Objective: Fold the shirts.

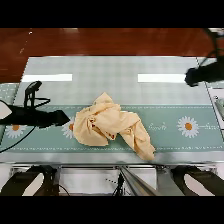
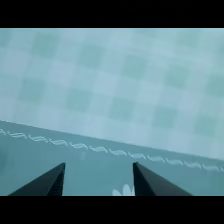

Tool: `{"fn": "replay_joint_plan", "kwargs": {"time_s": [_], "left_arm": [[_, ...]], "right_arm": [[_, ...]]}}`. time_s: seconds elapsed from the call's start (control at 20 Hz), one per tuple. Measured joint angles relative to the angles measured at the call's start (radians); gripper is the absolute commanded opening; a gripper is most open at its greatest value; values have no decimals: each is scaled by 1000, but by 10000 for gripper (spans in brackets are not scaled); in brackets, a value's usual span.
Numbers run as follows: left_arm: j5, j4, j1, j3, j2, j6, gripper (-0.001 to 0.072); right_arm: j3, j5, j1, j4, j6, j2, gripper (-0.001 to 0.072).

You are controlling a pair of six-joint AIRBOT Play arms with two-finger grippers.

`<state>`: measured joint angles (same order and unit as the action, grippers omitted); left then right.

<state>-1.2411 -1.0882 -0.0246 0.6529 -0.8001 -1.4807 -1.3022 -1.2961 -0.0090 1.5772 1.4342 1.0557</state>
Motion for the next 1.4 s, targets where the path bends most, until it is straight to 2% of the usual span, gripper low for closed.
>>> {"fn": "replay_joint_plan", "kwargs": {"time_s": [0.15,0.35,0.6,0.7,0.9,1.05,1.1,1.2,1.4], "left_arm": [[-48,145,-179,-121,-7,139,674],[-70,264,-266,-265,-54,254,675],[-26,344,-290,-329,-133,312,673],[10,360,-294,-336,-170,329,604],[61,412,-277,-341,-274,378,605],[93,495,-211,-341,-358,415,605],[109,522,-179,-341,-383,424,563],[177,547,-123,-340,-425,437,26],[215,583,-76,-332,-458,462,26]], "right_arm": [[65,-14,-228,-146,-45,-34,493],[153,-7,-380,-321,-101,-49,491],[202,-4,-428,-392,-135,-54,489],[208,-5,-434,-405,-141,-55,489],[212,-9,-438,-413,-148,-55,488],[213,-17,-439,-415,-148,-55,488],[213,-24,-439,-415,-148,-55,488],[213,-37,-439,-415,-148,-55,488],[217,-59,-439,-394,-152,-55,488]]}}
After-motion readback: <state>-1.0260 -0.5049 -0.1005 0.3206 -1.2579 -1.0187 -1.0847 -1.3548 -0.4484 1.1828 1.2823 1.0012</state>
